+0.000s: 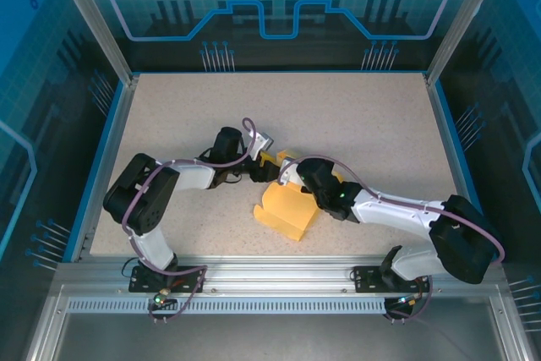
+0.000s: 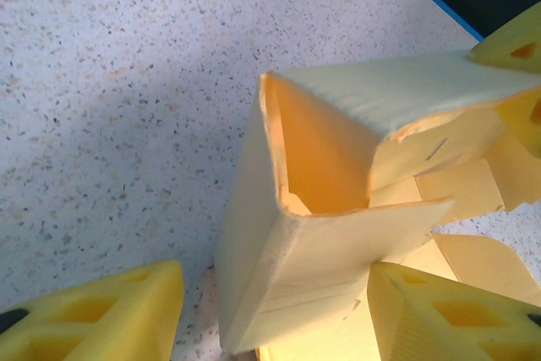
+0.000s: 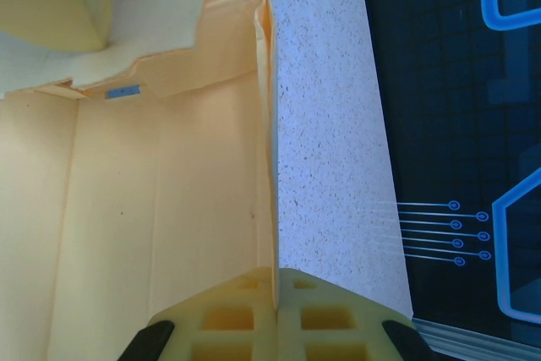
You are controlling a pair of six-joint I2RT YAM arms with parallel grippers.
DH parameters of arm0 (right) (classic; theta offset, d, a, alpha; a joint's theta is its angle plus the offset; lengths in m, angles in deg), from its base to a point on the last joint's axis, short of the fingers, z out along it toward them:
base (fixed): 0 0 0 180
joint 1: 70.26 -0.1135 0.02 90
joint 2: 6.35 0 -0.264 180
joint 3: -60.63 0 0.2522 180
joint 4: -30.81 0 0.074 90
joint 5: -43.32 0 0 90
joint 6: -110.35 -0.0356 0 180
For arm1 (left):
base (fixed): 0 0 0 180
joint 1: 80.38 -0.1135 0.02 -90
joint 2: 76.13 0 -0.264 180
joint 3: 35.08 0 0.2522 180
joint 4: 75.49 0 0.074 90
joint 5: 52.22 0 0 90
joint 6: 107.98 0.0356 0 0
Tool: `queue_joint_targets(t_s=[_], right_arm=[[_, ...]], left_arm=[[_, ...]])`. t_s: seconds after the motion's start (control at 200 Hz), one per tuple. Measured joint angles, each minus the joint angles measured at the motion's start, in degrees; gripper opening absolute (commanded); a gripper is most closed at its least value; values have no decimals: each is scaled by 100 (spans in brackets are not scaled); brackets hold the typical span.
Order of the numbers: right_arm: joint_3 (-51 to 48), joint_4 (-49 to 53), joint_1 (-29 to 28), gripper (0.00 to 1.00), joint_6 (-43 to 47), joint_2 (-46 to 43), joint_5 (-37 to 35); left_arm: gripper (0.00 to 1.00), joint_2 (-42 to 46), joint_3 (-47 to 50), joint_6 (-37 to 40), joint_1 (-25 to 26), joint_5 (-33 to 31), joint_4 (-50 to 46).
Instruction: Fold the paper box
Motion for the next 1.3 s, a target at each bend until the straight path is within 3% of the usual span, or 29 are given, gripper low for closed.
queue_joint_targets(t_s=[0.305,0.905,1.296], right_arm=[[-39,-162,-50,0,63,61,-50],[-39,-177,-50,0,146,-129,0],[-39,-177,-48,0,144,-131,2]], left_arm=[[59,-94,219,-107,9,-37,584],[42,-94,164,28,9,280,247],[39,-107,39,48,9,393,199]])
